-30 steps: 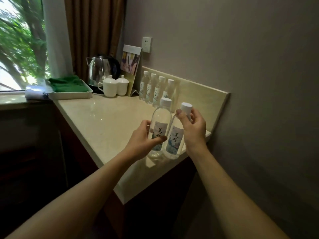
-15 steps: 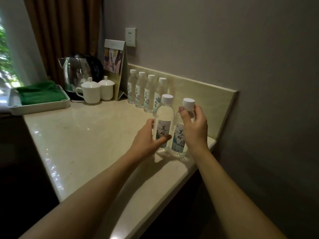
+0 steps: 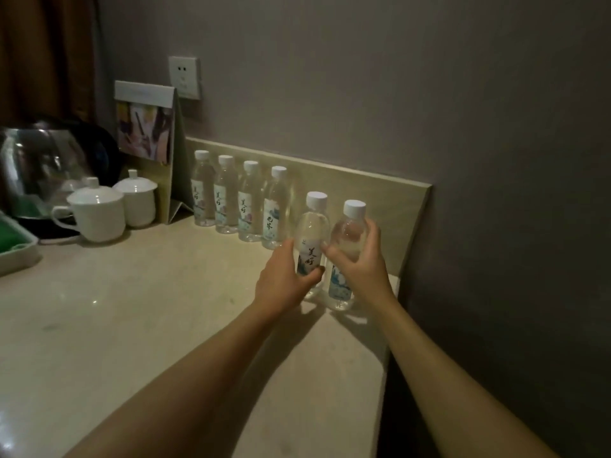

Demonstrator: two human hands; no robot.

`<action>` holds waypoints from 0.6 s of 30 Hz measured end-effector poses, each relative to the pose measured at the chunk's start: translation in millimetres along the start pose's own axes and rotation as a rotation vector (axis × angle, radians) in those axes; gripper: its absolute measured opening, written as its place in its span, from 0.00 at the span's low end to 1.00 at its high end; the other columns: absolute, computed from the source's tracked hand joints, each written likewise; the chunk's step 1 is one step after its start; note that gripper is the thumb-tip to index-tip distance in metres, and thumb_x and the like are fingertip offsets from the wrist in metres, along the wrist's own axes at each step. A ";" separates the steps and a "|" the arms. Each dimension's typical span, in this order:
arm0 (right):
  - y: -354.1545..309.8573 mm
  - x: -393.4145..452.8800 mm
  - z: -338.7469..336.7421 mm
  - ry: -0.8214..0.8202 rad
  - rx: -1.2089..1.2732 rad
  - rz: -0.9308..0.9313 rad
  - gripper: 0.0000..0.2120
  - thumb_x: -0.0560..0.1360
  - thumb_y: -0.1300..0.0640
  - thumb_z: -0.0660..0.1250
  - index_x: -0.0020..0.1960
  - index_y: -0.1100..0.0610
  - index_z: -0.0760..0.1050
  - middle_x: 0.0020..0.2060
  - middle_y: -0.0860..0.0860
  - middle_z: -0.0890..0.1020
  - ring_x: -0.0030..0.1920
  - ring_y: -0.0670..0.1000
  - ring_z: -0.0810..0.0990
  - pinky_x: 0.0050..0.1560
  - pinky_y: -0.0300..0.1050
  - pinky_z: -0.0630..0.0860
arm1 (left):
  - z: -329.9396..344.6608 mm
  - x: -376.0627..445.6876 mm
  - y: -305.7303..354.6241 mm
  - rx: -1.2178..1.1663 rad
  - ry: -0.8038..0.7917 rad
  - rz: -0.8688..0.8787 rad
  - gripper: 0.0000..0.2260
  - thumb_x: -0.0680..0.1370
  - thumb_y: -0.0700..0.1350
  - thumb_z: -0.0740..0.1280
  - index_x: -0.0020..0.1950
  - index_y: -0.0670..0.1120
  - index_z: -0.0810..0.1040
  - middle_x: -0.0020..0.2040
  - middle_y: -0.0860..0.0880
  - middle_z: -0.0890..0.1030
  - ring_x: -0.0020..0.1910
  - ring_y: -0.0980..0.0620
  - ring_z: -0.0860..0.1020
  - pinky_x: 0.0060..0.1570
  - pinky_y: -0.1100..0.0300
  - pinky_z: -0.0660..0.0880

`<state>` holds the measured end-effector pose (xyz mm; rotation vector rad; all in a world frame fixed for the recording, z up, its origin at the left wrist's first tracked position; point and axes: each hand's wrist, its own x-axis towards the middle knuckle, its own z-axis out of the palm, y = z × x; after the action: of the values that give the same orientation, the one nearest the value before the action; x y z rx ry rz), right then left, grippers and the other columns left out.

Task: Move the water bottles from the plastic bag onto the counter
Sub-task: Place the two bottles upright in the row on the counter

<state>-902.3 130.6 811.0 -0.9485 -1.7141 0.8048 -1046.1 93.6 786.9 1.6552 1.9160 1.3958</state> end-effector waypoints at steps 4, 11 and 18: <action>20.8 -24.2 5.7 0.044 -0.268 0.190 0.47 0.57 0.31 0.75 0.67 0.41 0.54 0.63 0.48 0.70 0.64 0.51 0.73 0.61 0.54 0.76 | 2.2 4.2 -12.9 0.048 -0.070 -0.005 0.28 0.66 0.59 0.76 0.60 0.53 0.69 0.55 0.52 0.79 0.52 0.49 0.80 0.51 0.46 0.79; 29.7 -37.0 21.1 0.123 -0.341 0.303 0.31 0.62 0.35 0.70 0.57 0.43 0.60 0.59 0.51 0.74 0.60 0.54 0.76 0.58 0.56 0.78 | 5.0 10.1 -26.0 0.054 -0.032 -0.010 0.27 0.67 0.57 0.77 0.58 0.50 0.68 0.54 0.49 0.81 0.50 0.46 0.82 0.48 0.47 0.81; 33.0 -13.7 35.0 0.176 -0.440 0.267 0.24 0.69 0.44 0.73 0.56 0.51 0.66 0.56 0.51 0.76 0.55 0.53 0.78 0.52 0.56 0.79 | 9.6 27.1 -32.5 0.173 0.030 -0.017 0.29 0.71 0.61 0.73 0.65 0.49 0.70 0.59 0.49 0.75 0.56 0.48 0.77 0.51 0.51 0.79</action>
<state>-925.1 131.3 766.5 -1.5256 -1.6601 0.4962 -1068.5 125.2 767.2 1.6979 2.1160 1.2870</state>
